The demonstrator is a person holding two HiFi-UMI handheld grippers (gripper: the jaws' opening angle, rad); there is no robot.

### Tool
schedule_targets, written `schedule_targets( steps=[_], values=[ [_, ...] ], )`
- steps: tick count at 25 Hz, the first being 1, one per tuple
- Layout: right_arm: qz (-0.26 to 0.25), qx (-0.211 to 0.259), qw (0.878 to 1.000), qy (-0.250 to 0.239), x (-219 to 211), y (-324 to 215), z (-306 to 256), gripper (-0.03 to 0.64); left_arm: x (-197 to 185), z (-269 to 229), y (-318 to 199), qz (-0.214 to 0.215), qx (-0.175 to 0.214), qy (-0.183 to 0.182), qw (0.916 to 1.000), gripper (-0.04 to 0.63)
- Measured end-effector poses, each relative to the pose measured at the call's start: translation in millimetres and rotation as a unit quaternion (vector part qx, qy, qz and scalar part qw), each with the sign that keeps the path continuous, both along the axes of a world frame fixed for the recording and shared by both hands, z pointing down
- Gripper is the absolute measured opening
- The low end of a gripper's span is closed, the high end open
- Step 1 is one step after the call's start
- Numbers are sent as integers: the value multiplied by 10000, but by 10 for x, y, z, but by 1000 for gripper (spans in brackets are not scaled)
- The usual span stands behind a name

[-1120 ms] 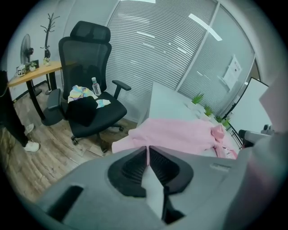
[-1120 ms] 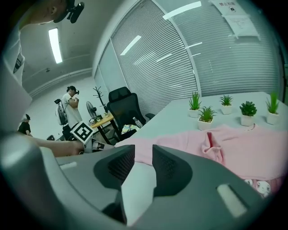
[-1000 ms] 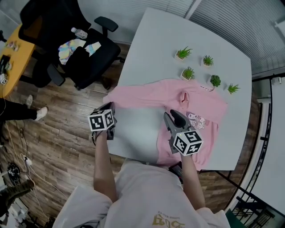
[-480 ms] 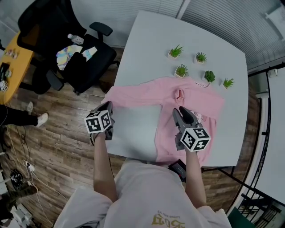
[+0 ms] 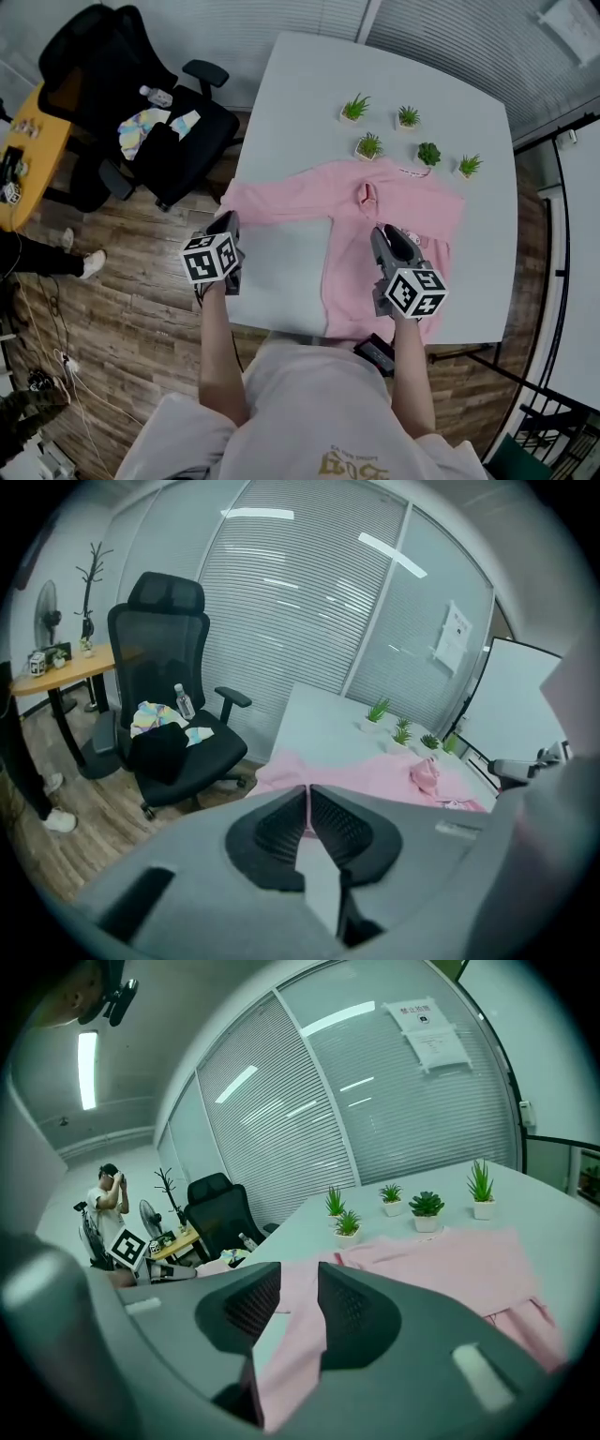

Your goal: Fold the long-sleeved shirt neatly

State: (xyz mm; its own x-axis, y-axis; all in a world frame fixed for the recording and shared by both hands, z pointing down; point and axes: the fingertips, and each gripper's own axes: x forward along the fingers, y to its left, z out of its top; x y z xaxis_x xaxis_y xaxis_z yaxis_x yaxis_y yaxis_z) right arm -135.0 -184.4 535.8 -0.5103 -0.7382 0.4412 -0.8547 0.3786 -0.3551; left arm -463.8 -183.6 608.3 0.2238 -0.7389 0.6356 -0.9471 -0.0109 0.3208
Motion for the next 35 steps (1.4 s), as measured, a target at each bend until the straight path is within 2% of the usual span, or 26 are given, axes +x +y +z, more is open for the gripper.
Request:
schedule_targets(
  steps=[13,23,35],
  values=[
    [122,203,9994,-267,378,18,-241,129,497,-482,-29,242,293,-349,9987,14],
    [307,304,9984,-375,716,53,-356,129,913,-694,-93,513,417,-455,9968,14],
    [386,355,9974,-501,859,142,-461,129,1268,-921,-145,802,581,-421,9942,14]
  ],
)
